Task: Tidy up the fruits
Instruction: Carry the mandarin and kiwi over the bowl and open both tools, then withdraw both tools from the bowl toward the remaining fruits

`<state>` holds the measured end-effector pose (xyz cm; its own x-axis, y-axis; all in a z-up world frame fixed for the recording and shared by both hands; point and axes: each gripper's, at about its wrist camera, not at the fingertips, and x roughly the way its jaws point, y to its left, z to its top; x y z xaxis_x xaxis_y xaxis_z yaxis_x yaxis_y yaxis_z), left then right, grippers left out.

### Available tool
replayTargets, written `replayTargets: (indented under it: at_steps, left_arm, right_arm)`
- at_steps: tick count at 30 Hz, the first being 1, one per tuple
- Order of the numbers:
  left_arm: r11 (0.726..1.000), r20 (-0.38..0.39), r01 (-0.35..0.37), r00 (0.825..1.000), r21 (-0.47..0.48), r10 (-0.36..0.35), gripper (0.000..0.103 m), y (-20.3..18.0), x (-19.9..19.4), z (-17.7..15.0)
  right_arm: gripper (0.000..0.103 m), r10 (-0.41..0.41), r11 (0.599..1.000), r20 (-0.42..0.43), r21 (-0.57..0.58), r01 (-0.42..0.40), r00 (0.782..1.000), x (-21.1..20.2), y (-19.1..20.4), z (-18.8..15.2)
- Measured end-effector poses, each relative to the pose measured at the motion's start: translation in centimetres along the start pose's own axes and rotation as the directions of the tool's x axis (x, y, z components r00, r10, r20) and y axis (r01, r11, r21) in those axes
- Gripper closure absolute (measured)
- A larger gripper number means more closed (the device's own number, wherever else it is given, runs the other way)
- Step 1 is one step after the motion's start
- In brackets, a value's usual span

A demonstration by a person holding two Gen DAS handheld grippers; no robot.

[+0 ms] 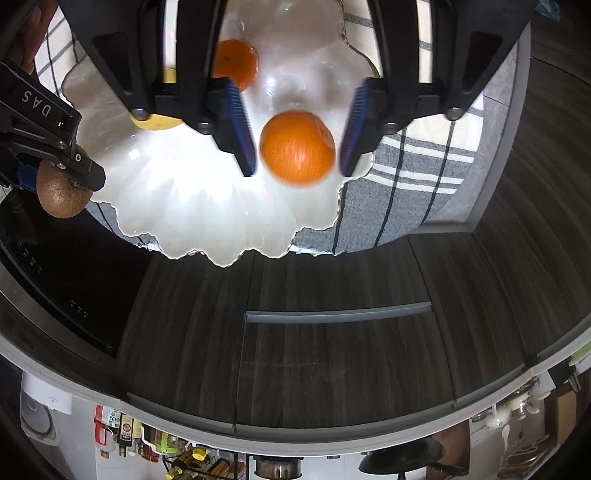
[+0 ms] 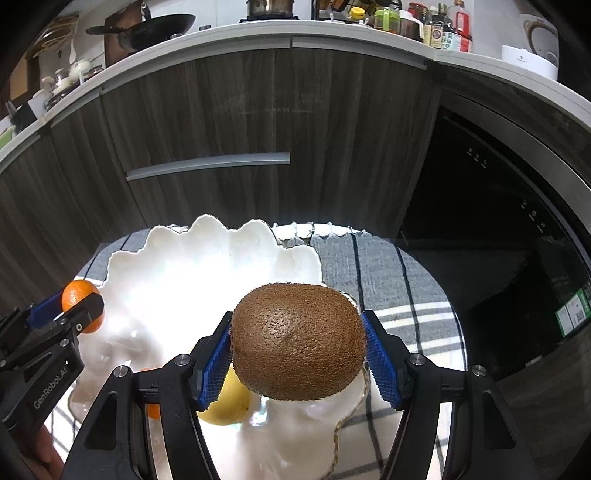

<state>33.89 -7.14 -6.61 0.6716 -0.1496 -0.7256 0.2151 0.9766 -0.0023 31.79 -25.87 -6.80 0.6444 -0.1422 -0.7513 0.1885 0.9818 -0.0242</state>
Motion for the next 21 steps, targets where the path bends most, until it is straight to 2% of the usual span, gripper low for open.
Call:
replayTargets:
  at_steps: [2, 6, 7, 9, 12, 21]
  left_arm:
    - [1.0, 0.01, -0.021, 1.0, -0.001, 0.021, 0.03, 0.1, -0.2, 0.0]
    - [0.999, 0.016, -0.048, 0.999, 0.016, 0.047, 0.028, 0.2, -0.4, -0.1]
    - [0.999, 0.016, -0.051, 0.999, 0.016, 0.051, 0.027, 0.3, -0.4, -0.1]
    - [0.998, 0.02, -0.058, 0.998, 0.011, 0.058, 0.019, 0.3, -0.8, -0.1]
    - [0.998, 0.04, -0.061, 0.997, -0.001, 0.061, 0.013, 0.4, -1.9, -0.1]
    - [0.998, 0.09, -0.055, 0.995, 0.017, 0.054, 0.007, -0.3, -6.1, -0.3]
  right_arm:
    - [0.036, 0.004, 1.0, -0.005, -0.009, -0.004, 1.0, 0.2, 0.1, 0.0]
    - [0.034, -0.005, 1.0, -0.004, -0.024, 0.005, 1.0, 0.4, 0.4, 0.0]
    - [0.031, -0.021, 0.999, 0.014, -0.033, 0.022, 1.0, 0.0, 0.4, 0.1]
    - [0.015, -0.059, 0.997, 0.059, -0.055, 0.062, 0.997, -1.0, 0.7, 0.2]
    - [0.014, -0.08, 0.995, 0.091, -0.06, 0.085, 0.993, -2.2, 0.7, 0.4]
    - [0.014, -0.092, 0.995, 0.108, -0.029, 0.096, 0.99, -5.6, -0.7, -0.2]
